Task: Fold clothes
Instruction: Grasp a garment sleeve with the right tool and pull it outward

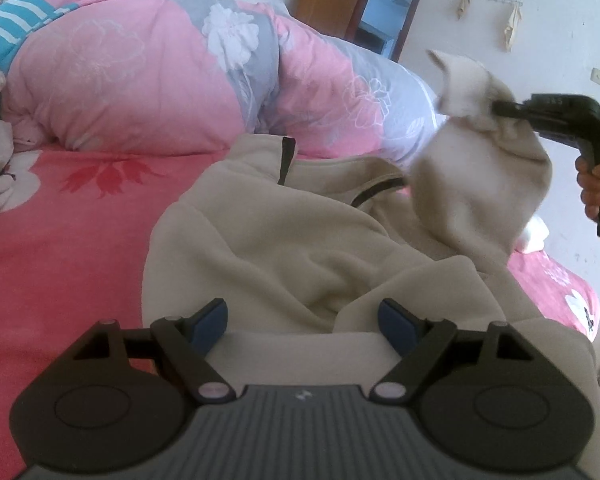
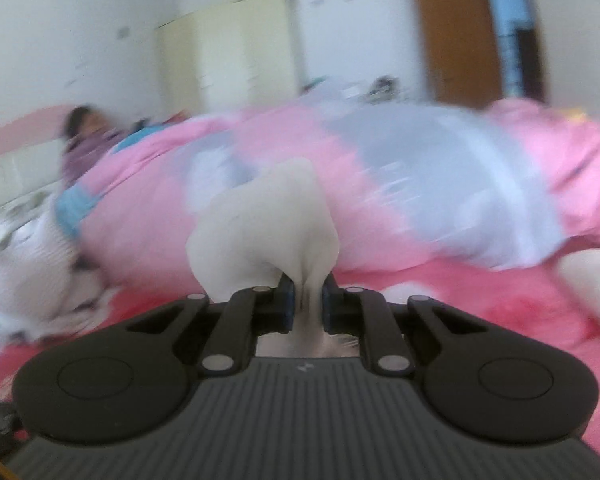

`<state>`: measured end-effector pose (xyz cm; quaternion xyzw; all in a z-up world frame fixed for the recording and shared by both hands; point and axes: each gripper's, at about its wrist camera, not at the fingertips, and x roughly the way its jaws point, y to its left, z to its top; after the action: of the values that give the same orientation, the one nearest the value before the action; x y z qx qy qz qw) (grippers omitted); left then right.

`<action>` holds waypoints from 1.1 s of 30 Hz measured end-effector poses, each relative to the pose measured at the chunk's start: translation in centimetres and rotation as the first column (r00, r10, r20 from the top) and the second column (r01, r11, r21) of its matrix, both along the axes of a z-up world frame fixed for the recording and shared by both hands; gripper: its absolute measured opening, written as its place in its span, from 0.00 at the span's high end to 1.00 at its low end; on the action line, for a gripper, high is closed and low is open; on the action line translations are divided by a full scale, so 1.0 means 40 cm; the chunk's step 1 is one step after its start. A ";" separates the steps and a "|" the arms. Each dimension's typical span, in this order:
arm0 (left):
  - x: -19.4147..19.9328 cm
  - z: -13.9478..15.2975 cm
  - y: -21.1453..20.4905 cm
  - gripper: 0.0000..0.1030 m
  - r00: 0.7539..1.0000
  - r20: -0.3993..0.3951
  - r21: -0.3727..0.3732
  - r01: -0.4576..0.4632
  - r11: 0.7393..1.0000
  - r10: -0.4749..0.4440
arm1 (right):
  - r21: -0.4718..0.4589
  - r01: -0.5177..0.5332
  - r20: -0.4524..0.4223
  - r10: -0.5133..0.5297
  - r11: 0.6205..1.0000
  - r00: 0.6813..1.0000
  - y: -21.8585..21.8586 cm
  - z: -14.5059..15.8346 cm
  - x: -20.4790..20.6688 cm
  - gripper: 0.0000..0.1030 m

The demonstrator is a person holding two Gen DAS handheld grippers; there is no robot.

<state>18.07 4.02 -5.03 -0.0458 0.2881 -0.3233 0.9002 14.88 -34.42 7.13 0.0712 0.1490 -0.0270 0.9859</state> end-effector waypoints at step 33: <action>0.003 0.037 0.023 0.17 0.999 -0.044 -0.011 -0.032 0.999 0.031 | 0.301 0.594 -0.457 -0.434 0.746 0.776 -0.471 -0.358 -0.151 0.18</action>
<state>18.18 4.93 -3.57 -0.0627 0.3052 -0.3097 0.8983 8.82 -53.28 -7.18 0.3188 0.3022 -0.2813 0.8532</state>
